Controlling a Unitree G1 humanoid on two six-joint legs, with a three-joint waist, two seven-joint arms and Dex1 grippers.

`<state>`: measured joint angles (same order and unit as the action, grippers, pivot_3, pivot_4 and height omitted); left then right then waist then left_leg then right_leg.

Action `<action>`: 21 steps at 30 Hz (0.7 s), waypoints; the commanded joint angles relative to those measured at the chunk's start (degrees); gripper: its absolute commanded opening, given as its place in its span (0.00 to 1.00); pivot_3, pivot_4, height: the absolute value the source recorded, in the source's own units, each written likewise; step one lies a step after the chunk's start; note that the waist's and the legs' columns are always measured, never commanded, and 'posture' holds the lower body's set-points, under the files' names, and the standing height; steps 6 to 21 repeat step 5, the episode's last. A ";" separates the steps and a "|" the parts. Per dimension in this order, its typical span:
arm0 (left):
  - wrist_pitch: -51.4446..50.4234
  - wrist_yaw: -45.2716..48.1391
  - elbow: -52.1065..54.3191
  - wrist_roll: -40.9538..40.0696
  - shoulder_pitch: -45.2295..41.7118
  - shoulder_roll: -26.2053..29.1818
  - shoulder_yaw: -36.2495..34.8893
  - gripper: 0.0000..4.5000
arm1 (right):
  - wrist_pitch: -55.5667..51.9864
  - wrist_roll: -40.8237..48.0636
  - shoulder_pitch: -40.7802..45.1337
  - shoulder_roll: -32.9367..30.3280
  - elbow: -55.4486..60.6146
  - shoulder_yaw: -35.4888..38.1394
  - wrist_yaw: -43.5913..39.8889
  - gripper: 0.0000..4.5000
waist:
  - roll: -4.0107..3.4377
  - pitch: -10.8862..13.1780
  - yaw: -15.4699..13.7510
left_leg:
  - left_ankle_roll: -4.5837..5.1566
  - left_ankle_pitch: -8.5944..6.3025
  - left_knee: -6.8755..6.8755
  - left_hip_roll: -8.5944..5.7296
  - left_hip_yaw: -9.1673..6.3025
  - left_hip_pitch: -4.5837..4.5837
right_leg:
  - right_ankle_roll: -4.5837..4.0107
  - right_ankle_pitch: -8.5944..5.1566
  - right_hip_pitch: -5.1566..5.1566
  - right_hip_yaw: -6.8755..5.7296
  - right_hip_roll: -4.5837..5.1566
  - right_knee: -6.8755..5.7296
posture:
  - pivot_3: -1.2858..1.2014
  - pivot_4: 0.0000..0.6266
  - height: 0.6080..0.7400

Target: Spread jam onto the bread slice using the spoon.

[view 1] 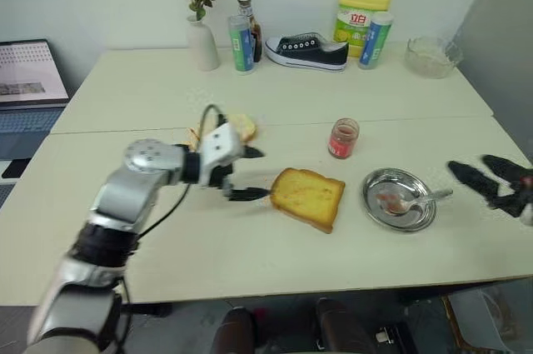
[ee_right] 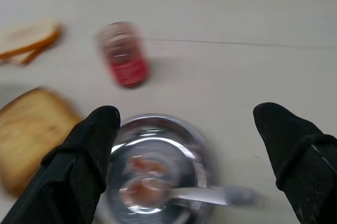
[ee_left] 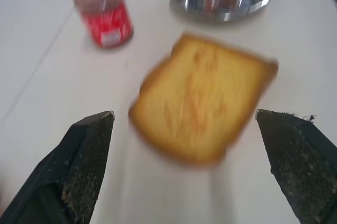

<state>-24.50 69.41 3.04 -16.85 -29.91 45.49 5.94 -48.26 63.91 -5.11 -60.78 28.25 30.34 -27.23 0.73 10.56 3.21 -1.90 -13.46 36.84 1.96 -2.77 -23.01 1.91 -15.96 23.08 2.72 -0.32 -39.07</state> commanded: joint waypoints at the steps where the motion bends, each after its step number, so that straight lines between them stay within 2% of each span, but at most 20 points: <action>1: -3.33 0.92 5.77 -4.02 2.33 3.74 -5.25 1.00 | -2.16 0.22 1.09 -3.41 6.13 -4.53 -6.33 0.99 | 0.16 0.08 -0.71 | 0.00 0.00 0.00 0.00 0.00 -0.03 | 0.00 0.00 0.00 -0.02 0.02 0.04 | 0.52 0.24 1.00; 5: -5.11 0.41 9.57 -6.00 5.92 6.24 -7.88 1.00 | -1.80 -4.68 1.31 -5.74 8.48 -8.77 -10.13 0.99 | 0.18 0.09 -2.07 | -0.02 0.00 0.12 -0.25 0.00 -0.29 | 0.03 -0.01 0.06 -0.16 0.41 0.15 | 0.52 0.24 1.00; 21: -5.11 0.41 9.57 -6.00 5.92 6.24 -7.88 1.00 | -1.80 -4.68 1.31 -5.74 8.48 -8.77 -10.13 0.99 | 0.18 0.09 -2.07 | -0.02 0.00 0.12 -0.25 0.00 -0.29 | 0.03 -0.01 0.06 -0.16 0.41 0.15 | 0.52 0.24 1.00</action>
